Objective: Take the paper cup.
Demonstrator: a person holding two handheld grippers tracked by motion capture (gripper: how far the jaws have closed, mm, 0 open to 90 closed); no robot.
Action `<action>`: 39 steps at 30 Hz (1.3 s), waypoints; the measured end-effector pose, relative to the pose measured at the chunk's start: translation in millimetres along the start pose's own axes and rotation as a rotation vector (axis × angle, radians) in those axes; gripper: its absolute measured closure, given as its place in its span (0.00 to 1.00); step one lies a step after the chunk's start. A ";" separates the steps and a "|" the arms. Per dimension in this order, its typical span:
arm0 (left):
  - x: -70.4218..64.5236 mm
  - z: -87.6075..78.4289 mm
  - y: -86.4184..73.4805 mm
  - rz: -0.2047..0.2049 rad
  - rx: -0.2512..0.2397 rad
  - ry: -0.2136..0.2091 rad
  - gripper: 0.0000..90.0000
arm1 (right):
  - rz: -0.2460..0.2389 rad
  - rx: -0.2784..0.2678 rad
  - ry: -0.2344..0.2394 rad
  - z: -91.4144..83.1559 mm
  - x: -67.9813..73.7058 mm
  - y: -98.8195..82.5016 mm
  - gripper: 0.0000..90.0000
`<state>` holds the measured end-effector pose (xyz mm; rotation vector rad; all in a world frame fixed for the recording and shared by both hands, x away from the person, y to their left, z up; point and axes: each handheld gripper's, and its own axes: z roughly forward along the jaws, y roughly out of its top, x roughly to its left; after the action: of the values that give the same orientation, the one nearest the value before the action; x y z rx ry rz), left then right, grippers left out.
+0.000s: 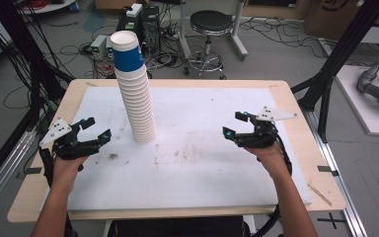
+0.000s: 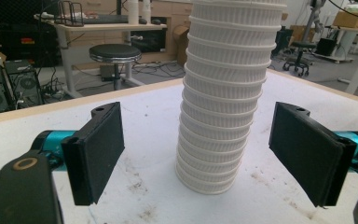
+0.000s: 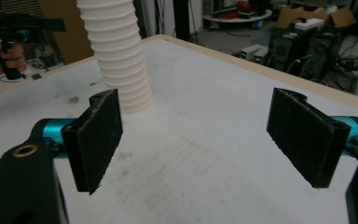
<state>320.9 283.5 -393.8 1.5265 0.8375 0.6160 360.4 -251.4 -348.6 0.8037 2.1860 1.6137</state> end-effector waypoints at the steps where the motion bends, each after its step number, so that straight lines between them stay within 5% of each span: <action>1: 0.0 0.0 0.0 0.000 0.000 0.000 0.20 | -0.010 0.001 0.012 6.8 1.6 6.1 0.21; 11: -0.1 0.8 -1.8 -0.001 0.012 -0.006 0.20 | -0.061 -0.005 0.100 68.2 9.5 63.2 0.21; 23: 2.7 0.8 -5.6 -0.021 0.017 -0.008 0.20 | -0.121 -0.028 0.206 135.3 40.6 116.2 0.21; 39: 4.6 -1.3 -6.8 -0.036 0.012 -0.004 0.20 | -0.119 -0.051 0.302 183.8 58.2 145.5 0.21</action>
<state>321.6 288.1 -400.8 1.5199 0.8653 0.5828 452.1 -44.1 -265.2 0.4283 2.3298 1.8204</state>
